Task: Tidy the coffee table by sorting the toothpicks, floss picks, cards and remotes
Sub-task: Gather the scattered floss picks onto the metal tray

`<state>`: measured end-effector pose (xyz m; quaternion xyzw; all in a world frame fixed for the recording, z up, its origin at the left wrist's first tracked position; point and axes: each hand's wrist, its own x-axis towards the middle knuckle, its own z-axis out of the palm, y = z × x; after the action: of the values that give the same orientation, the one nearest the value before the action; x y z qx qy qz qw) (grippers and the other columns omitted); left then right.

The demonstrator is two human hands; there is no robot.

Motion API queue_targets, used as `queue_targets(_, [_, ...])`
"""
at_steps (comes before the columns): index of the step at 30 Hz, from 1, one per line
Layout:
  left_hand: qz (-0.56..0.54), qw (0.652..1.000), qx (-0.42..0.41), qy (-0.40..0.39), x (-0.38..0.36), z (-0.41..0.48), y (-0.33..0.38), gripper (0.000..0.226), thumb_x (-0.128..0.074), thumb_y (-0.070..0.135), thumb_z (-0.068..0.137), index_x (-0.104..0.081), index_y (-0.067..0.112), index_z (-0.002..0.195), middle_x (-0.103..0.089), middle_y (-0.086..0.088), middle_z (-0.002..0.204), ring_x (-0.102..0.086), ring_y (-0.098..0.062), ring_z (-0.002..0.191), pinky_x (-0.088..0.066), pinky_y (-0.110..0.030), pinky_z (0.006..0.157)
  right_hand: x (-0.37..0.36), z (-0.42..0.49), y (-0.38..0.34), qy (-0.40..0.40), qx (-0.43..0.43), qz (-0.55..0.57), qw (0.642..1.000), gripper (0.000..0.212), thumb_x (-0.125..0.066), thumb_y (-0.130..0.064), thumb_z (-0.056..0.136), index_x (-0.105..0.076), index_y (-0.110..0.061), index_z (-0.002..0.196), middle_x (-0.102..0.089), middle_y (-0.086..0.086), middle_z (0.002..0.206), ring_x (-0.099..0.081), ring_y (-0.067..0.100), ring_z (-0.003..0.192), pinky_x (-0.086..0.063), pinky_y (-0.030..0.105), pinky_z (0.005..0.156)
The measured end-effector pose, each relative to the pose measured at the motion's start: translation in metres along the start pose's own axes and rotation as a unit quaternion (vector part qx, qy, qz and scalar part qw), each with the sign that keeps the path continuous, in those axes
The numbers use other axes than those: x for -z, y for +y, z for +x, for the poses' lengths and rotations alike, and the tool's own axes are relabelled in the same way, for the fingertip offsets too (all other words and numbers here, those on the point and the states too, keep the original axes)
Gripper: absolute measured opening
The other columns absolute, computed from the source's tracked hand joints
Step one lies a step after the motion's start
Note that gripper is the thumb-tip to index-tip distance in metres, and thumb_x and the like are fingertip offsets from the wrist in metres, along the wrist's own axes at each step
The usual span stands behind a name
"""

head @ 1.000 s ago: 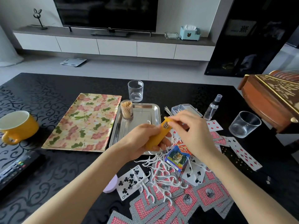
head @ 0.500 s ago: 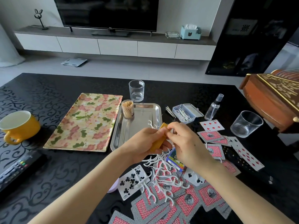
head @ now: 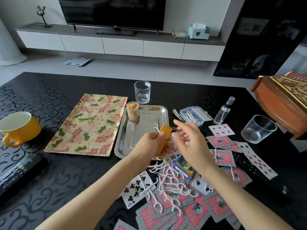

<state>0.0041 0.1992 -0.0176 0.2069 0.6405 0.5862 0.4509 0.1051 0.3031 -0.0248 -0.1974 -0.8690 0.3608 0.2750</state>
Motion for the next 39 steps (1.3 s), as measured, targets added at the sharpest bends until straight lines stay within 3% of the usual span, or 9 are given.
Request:
queue_targets(3, [0.037, 0.999, 0.021, -0.02, 0.015, 0.007, 0.009, 0.03, -0.043, 0.025, 0.099, -0.06, 0.0, 0.101, -0.07, -0.01, 0.077, -0.064, -0.016, 0.062, -0.053, -0.023, 0.058, -0.015, 0.022, -0.003, -0.025, -0.2, 0.133, 0.97, 0.036, -0.059, -0.029, 0.092, -0.058, -0.015, 0.125, -0.065, -0.004, 0.103, -0.06, 0.0, 0.087, -0.048, 0.011, 0.069])
queue_targets(7, [0.109, 0.993, 0.038, 0.028, 0.05, 0.017, 0.014, 0.031, -0.053, 0.035, 0.093, -0.064, 0.007, 0.095, -0.072, -0.009, 0.077, -0.063, -0.013, 0.061, -0.052, -0.022, 0.059, -0.028, 0.055, -0.003, -0.065, -0.31, 0.243, 0.917, 0.01, -0.066, -0.017, 0.086, -0.07, -0.01, 0.093, -0.064, 0.002, 0.073, -0.055, 0.01, 0.062, -0.047, 0.021, 0.058])
queue_targets(11, [0.098, 0.977, 0.018, 0.189, 0.099, 0.028, 0.009, 0.029, -0.052, 0.031, 0.095, -0.064, 0.006, 0.084, -0.068, -0.008, 0.076, -0.059, -0.014, 0.061, -0.053, -0.02, 0.057, -0.038, 0.089, 0.011, 0.083, -0.406, 0.293, 0.862, 0.012, -0.067, -0.007, 0.085, -0.062, -0.004, 0.074, -0.062, 0.008, 0.064, -0.054, 0.013, 0.052, -0.054, 0.028, 0.062])
queue_targets(13, [0.095, 0.963, 0.003, 0.251, 0.117, 0.033, 0.006, 0.026, -0.051, 0.02, 0.096, -0.064, 0.007, 0.078, -0.064, -0.009, 0.075, -0.057, -0.014, 0.061, -0.051, -0.022, 0.06, -0.05, 0.109, 0.024, 0.149, -0.398, 0.22, 0.878, 0.017, -0.064, -0.009, 0.086, -0.06, -0.004, 0.07, -0.059, 0.007, 0.057, -0.055, 0.014, 0.046, -0.056, 0.034, 0.068])
queue_targets(17, [0.099, 0.956, -0.003, 0.277, 0.125, 0.045, 0.004, 0.023, -0.051, 0.007, 0.093, -0.064, 0.008, 0.073, -0.062, -0.008, 0.071, -0.054, -0.016, 0.06, -0.049, -0.024, 0.062, -0.083, 0.139, 0.04, 0.165, -0.39, 0.114, 0.899, 0.017, -0.059, -0.012, 0.087, -0.066, 0.003, 0.091, -0.059, 0.004, 0.052, -0.054, 0.006, 0.031, -0.056, 0.031, 0.062])
queue_targets(23, [0.11, 0.959, -0.019, 0.26, 0.12, 0.059, 0.006, 0.018, -0.05, 0.005, 0.092, -0.065, 0.002, 0.081, -0.06, -0.005, 0.068, -0.053, -0.013, 0.059, -0.047, -0.019, 0.058, -0.104, 0.162, 0.057, 0.124, -0.406, 0.108, 0.899, 0.027, -0.057, -0.011, 0.093, -0.053, 0.004, 0.114, -0.064, 0.01, 0.094, -0.071, 0.026, 0.067, -0.059, 0.032, 0.066])
queue_targets(27, [0.115, 0.961, -0.032, 0.249, 0.12, 0.065, 0.005, 0.017, -0.05, 0.005, 0.092, -0.064, -0.003, 0.089, -0.06, -0.01, 0.073, -0.053, -0.014, 0.059, -0.048, -0.02, 0.058, -0.108, 0.165, 0.062, 0.088, -0.302, -0.12, 0.942, 0.026, -0.061, -0.022, 0.091, -0.062, 0.0, 0.103, -0.07, 0.016, 0.099, -0.069, 0.029, 0.086, -0.057, 0.032, 0.07])
queue_targets(32, [0.123, 0.96, -0.042, 0.249, 0.12, 0.069, 0.002, 0.018, -0.05, 0.004, 0.09, -0.066, -0.004, 0.087, -0.062, -0.01, 0.073, -0.054, -0.016, 0.061, -0.048, -0.021, 0.059, -0.109, 0.157, 0.064, 0.024, -0.163, -0.319, 0.934, 0.028, -0.055, -0.032, 0.094, -0.061, -0.01, 0.11, -0.061, 0.011, 0.107, -0.06, 0.028, 0.095, -0.041, 0.032, 0.067])
queue_targets(39, [0.163, 0.95, -0.057, 0.26, 0.123, 0.065, 0.0, 0.021, -0.049, 0.005, 0.09, -0.066, -0.005, 0.086, -0.062, -0.01, 0.073, -0.053, -0.018, 0.065, -0.046, -0.026, 0.062, -0.111, 0.152, 0.069, -0.008, -0.081, -0.333, 0.939, 0.025, -0.055, -0.027, 0.094, -0.062, -0.014, 0.114, -0.06, 0.008, 0.103, -0.059, 0.024, 0.092, -0.043, 0.031, 0.068])
